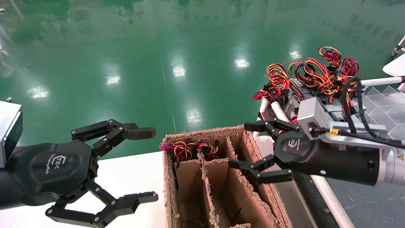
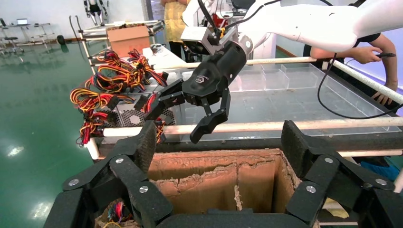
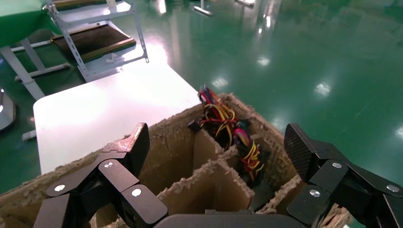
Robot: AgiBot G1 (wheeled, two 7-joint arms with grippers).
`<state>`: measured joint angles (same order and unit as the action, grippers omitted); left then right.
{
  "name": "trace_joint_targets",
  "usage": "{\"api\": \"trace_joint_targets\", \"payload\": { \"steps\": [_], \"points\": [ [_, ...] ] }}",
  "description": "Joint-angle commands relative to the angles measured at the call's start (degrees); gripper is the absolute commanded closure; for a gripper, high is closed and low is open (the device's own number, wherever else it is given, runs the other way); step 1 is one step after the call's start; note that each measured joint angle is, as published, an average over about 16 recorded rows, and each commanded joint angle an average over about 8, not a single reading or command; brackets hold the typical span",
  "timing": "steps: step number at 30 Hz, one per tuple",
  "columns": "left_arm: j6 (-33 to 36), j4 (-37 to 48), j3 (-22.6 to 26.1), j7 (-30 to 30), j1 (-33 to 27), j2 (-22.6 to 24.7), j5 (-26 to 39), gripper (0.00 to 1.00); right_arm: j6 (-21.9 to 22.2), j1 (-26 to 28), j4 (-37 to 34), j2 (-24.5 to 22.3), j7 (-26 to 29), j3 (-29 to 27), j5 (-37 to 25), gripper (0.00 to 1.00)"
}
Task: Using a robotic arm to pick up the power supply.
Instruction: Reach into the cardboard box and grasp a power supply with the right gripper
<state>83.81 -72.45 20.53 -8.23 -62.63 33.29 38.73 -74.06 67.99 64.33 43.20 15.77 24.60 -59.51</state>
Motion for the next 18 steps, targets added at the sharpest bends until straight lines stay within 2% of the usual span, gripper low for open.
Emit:
{"api": "trace_joint_targets", "payload": {
  "steps": [1, 5, 11, 18],
  "points": [
    [-0.01, 0.00, 0.00, 0.00, 0.00, 0.00, 0.00, 0.00, 0.21, 0.44, 0.22, -0.01, 0.01, 0.11, -0.54, 0.00],
    [-0.01, 0.01, 0.00, 0.00, 0.00, 0.00, 0.00, 0.00, 2.30, 1.70, -3.26, 3.18, 0.73, 1.97, -3.62, 0.00],
    [0.00, 0.01, 0.01, 0.01, 0.00, 0.00, -0.01, 0.00, 4.41, 5.51, -12.78, 9.90, 0.18, 4.85, -7.82, 0.02],
    [0.00, 0.01, 0.01, 0.01, 0.00, 0.00, -0.01, 0.00, 3.11, 9.34, -23.46, 16.09, -4.30, 6.71, -9.73, 0.88]
  ]
}}
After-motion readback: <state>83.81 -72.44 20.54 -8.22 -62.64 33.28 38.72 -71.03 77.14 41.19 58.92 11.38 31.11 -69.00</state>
